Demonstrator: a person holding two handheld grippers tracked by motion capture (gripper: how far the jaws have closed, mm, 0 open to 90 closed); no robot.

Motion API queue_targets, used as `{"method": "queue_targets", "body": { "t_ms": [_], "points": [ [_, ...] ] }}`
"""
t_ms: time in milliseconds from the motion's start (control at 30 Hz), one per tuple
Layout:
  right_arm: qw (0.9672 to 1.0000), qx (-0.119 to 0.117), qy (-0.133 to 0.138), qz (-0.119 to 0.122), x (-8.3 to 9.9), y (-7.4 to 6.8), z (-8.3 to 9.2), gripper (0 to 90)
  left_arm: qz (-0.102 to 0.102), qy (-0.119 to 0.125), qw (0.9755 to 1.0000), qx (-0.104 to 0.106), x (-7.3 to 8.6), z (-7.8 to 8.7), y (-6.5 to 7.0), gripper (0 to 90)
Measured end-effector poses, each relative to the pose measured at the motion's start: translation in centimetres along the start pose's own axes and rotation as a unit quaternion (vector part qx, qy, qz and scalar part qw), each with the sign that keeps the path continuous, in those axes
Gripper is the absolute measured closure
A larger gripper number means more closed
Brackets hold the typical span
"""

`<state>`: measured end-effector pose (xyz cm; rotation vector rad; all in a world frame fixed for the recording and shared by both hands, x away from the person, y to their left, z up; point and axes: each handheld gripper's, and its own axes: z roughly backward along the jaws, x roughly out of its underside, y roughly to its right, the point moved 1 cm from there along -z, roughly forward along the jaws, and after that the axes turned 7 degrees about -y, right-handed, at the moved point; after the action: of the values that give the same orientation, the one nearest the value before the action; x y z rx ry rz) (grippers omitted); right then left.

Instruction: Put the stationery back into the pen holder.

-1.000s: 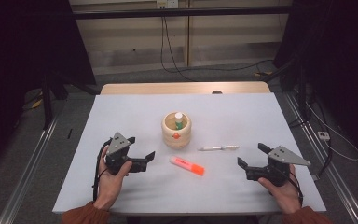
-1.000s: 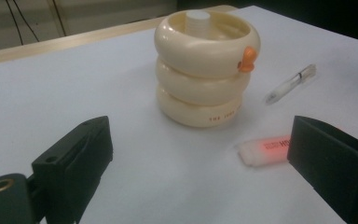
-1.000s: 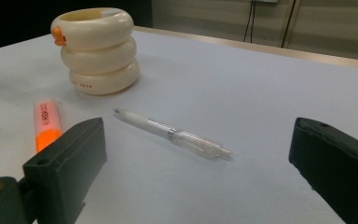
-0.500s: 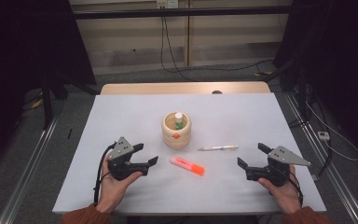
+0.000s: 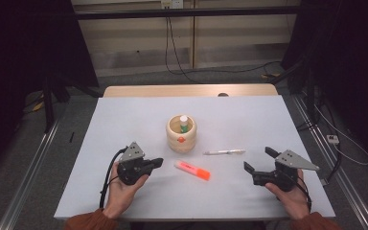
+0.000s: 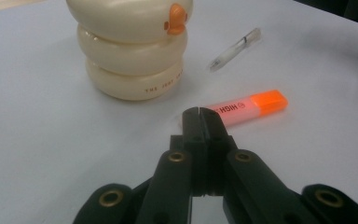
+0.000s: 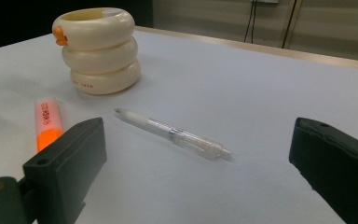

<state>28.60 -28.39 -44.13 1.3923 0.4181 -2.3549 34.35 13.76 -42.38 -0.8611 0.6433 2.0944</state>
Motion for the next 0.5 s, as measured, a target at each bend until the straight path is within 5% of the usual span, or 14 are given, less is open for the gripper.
{"method": "queue_targets", "body": {
  "t_ms": [167,500],
  "points": [
    [1.0,0.001,0.0,0.001,0.0,0.0,0.0,3.4,0.0,-0.034,0.9994,0.003,-0.7,-1.8,0.4,90.0],
    [1.0,0.0,0.0,0.0,0.0,0.0,0.0,3.4,0.0,-0.044,0.9989,0.013,-2.3,-3.6,0.7,90.0]
  ]
}}
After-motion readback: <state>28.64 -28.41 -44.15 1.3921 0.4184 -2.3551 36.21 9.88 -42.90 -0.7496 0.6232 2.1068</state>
